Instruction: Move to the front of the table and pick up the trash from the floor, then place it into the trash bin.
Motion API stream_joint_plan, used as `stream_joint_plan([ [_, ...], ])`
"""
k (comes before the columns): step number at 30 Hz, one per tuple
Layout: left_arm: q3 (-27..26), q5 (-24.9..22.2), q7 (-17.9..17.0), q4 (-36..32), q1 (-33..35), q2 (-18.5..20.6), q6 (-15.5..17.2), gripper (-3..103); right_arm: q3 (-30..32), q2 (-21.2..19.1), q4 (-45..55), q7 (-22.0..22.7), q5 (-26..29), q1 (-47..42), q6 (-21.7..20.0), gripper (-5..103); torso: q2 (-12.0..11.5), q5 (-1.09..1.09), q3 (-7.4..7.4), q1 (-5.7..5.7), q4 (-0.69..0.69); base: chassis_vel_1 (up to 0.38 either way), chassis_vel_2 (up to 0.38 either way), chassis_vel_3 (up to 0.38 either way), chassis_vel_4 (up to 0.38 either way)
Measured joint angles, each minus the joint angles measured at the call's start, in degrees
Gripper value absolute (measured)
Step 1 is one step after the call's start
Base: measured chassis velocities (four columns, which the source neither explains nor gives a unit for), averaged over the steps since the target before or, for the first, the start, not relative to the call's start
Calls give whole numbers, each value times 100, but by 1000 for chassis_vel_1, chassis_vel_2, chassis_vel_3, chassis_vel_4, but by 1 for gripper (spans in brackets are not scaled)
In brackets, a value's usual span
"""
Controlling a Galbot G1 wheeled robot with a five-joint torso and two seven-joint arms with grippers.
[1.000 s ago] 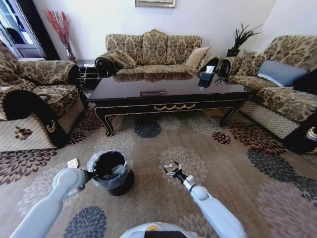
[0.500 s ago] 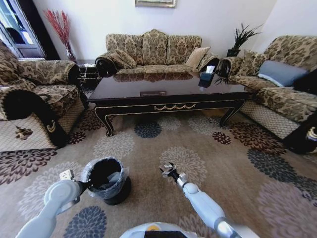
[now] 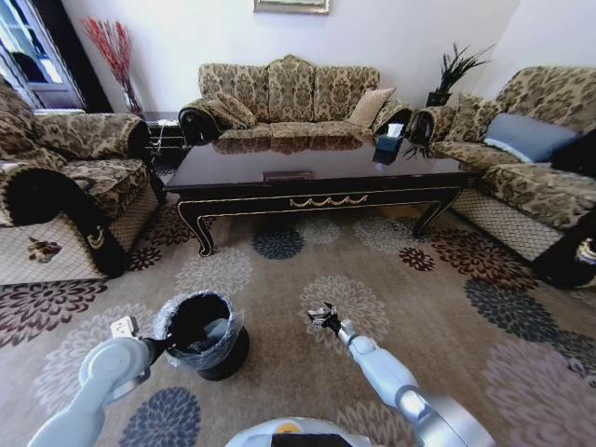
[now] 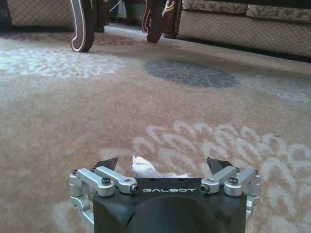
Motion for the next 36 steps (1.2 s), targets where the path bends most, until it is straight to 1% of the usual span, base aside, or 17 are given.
stream_joint_plan([
  [7, 0, -29, 25, 54, -70, 8, 0, 0, 279, 149, -577, -115, -351, 196, 203, 100, 0, 1, 0, 0, 0, 0, 0, 0, 0],
  [8, -2, -38, 25, 75, -94, 24, 0, 0, 330, 177, -677, -131, -427, 240, 227, 103, 0, 0, 0, 0, 1, 0, 0, 0, 0],
  [9, -8, -59, 26, 82, -117, 49, 0, 0, 376, 200, -755, -143, -488, 276, 239, 99, 0, 0, 0, 0, 1, 0, 0, 0, 0],
  [10, -16, -75, 26, 81, -130, 64, 0, 0, 403, 213, -799, -147, -512, 294, 241, 99, 0, 0, 0, 0, 2, 0, 0, 0, 0],
  [11, -49, -115, 27, 81, -168, 101, 0, 0, 462, 241, -905, -154, -544, 341, 241, 94, 0, 1, 0, 0, 1, 0, 0, 0, 0],
  [13, -81, -140, 27, 80, -196, 120, 0, 0, 491, 255, -977, -158, -559, 380, 241, 90, 0, 0, 0, 0, 1, 0, 0, 0, 0],
  [15, -148, -186, 28, 87, -229, 155, 0, 0, 552, 273, -1072, -176, -583, 435, 242, 80, 0, 0, 0, 0, 1, 0, 0, 0, 0],
  [16, -148, -186, 28, 87, -229, 155, 0, 0, 552, 273, -1072, -176, -583, 435, 242, 80, 0, 0, 0, 0, 1, 0, 0, 0, 0],
  [18, -213, -218, 28, 98, -241, 190, 0, 0, 576, 282, -1096, -192, -587, 459, 240, 74, 0, 0, 0, 0, 1, 0, 0, 0, 0],
  [20, -271, -261, 28, 89, -230, 219, 0, 0, 578, 292, -1100, -213, -611, 463, 230, 63, 0, 0, 0, 0, 1, 0, 0, 0, 0],
  [21, -271, -261, 28, 89, -230, 219, 0, 0, 578, 292, -1100, -213, -611, 463, 230, 63, 0, 0, 0, 0, 1, 0, 0, 0, 0],
  [24, -332, -288, 28, 48, -206, 222, 0, 0, 671, 307, -1143, -224, -754, 452, 250, 47, 0, 0, 0, 0, 2, 0, 0, 0, 0],
  [27, -367, -309, 34, 21, -180, 222, 0, 0, 792, 311, -1175, -236, -927, 443, 340, 42, 0, 1, 0, 0, 2, 0, 0, 0, 0],
  [28, -392, -315, 42, 16, -156, 222, 0, 0, 854, 311, -1182, -245, -991, 431, 385, 31, 0, 1, 0, 0, 1, 0, 0, 0, 0],
  [31, -411, -316, 43, 12, -134, 222, 0, 0, 916, 304, -1182, -246, -1017, 417, 413, 26, 0, 0, 0, 0, 1, 0, 0, 0, 0],
  [33, -420, -332, 44, -20, -123, 206, 0, 0, 978, 290, -1164, -246, -1052, 395, 431, 15, 0, 0, 0, 0, 1, 0, 0, 0, 0],
  [36, -411, -366, 48, -92, -121, 197, 0, 0, 1037, 274, -1111, -247, -1068, 356, 447, 14, 0, 0, 0, -1, 0, 0, 0, 0, 0],
])
